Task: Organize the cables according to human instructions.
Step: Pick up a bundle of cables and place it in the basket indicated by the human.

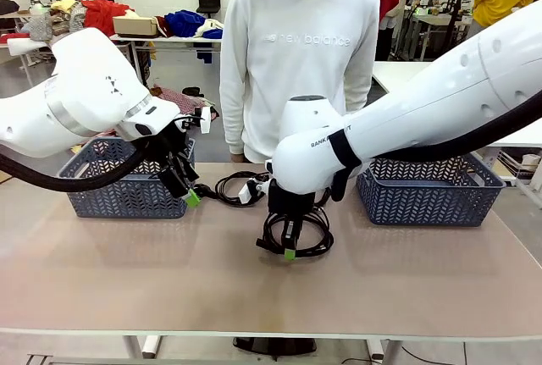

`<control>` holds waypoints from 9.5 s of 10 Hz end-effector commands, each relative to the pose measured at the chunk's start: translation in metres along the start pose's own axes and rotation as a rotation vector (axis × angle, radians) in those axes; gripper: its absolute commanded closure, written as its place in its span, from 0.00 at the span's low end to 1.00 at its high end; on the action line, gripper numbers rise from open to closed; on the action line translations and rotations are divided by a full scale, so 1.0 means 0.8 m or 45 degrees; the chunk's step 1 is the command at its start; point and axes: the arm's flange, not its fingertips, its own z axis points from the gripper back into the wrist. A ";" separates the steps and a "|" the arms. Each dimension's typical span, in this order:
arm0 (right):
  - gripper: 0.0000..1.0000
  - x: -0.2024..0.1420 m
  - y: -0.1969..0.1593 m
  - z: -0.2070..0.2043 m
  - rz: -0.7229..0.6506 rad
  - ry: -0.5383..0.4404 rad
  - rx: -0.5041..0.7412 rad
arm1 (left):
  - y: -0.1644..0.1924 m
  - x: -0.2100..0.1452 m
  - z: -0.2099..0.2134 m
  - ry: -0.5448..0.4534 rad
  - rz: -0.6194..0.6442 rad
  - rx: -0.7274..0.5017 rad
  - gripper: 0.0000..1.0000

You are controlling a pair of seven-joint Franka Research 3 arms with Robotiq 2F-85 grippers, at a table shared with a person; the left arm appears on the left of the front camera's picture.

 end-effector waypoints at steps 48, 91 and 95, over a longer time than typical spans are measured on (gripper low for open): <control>0.00 -0.301 -0.204 0.202 -0.079 -0.284 -0.172 | 0.001 -0.001 0.001 -0.002 0.002 -0.003 0.00; 0.00 -0.227 -0.053 0.146 -0.295 -0.539 -0.180 | 0.039 0.035 -0.026 0.186 -0.241 -0.007 0.00; 0.00 -0.227 -0.053 0.146 -0.295 -0.539 -0.180 | 0.102 0.070 -0.081 0.409 -0.406 -0.038 0.00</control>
